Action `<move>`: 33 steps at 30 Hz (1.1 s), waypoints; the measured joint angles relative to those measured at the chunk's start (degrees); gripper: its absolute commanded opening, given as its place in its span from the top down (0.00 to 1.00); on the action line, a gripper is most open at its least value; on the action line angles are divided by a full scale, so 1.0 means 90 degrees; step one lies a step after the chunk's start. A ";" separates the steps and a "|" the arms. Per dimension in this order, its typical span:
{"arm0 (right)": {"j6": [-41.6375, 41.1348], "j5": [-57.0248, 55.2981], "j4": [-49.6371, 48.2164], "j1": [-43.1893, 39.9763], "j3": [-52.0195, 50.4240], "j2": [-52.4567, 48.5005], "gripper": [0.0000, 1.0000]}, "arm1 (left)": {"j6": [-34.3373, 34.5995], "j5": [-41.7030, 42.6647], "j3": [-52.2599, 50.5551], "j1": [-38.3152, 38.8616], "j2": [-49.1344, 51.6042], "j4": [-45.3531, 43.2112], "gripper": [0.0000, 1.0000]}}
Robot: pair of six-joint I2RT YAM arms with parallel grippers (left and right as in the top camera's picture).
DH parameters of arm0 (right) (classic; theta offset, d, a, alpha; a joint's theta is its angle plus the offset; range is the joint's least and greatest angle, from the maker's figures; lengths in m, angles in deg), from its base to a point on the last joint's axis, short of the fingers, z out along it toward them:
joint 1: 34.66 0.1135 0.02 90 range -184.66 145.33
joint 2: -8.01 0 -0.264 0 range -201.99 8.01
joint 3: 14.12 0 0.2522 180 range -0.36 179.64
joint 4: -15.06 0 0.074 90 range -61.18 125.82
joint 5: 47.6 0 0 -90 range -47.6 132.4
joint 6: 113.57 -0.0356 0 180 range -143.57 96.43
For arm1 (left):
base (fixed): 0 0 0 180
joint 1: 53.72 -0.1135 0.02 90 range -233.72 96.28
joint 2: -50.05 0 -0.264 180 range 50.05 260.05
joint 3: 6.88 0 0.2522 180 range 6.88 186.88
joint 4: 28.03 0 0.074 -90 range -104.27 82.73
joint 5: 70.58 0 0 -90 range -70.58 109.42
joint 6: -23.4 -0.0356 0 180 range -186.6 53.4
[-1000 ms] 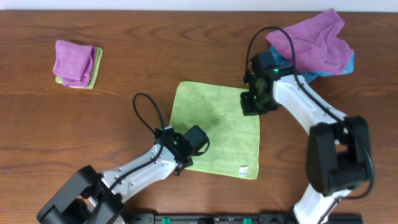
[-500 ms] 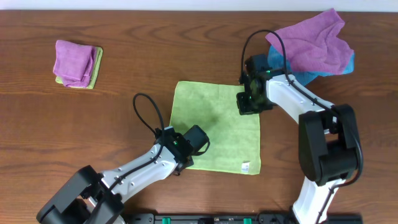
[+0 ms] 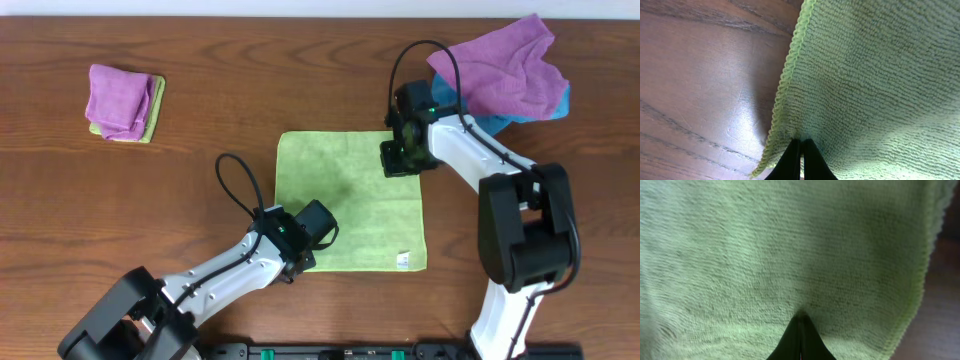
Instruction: Fold the cloth
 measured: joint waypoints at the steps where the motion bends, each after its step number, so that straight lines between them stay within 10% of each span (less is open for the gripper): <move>1: 0.0000 -0.0012 0.0282 0.0000 0.0138 -0.0051 0.98 | 0.0000 -0.0002 0.0000 0.0000 -0.0007 0.0022 0.94; 18: 0.0070 -0.0083 0.3351 -0.0002 0.1418 0.3293 0.99 | -0.0340 -0.0522 0.0430 -0.0413 -0.3036 0.1999 0.94; 33: 0.0085 0.1741 0.1603 -0.0197 -0.3538 0.5867 0.98 | -0.1205 -0.0102 0.0202 -0.0792 -0.3937 0.2188 0.81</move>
